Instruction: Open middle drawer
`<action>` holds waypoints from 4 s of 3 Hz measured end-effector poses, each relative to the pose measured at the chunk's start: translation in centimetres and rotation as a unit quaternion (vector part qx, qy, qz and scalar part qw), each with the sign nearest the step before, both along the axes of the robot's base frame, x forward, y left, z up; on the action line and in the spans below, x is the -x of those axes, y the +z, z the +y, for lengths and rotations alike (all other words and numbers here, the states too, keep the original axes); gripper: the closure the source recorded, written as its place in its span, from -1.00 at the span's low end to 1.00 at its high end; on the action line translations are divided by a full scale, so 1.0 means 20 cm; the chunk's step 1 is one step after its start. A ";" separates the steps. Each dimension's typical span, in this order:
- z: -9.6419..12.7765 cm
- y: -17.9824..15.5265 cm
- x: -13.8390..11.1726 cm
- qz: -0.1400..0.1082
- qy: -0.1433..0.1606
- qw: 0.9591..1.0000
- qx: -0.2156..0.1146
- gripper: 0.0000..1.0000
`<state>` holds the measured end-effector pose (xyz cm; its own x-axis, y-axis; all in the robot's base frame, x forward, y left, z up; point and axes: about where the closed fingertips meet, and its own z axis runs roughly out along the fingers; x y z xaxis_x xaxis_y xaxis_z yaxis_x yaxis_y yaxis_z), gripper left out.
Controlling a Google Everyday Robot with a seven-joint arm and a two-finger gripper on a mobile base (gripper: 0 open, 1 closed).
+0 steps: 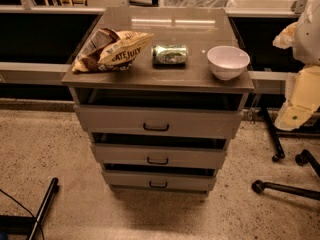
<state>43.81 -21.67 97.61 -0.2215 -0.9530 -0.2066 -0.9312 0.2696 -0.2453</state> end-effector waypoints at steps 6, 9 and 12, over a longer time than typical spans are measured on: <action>0.08 -1.06 -0.06 0.018 0.110 0.991 -0.073 -1.00; 0.17 -1.75 0.02 0.029 0.143 0.985 -0.093 -1.00; 0.31 -2.19 -0.06 0.051 0.188 0.968 -0.159 -1.00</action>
Offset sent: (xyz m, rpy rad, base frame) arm 0.0334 -0.0108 -0.1092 0.1393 0.0844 0.0394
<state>45.03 -15.41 53.83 0.0936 -0.8620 -0.4983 -0.9932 -0.0463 -0.1064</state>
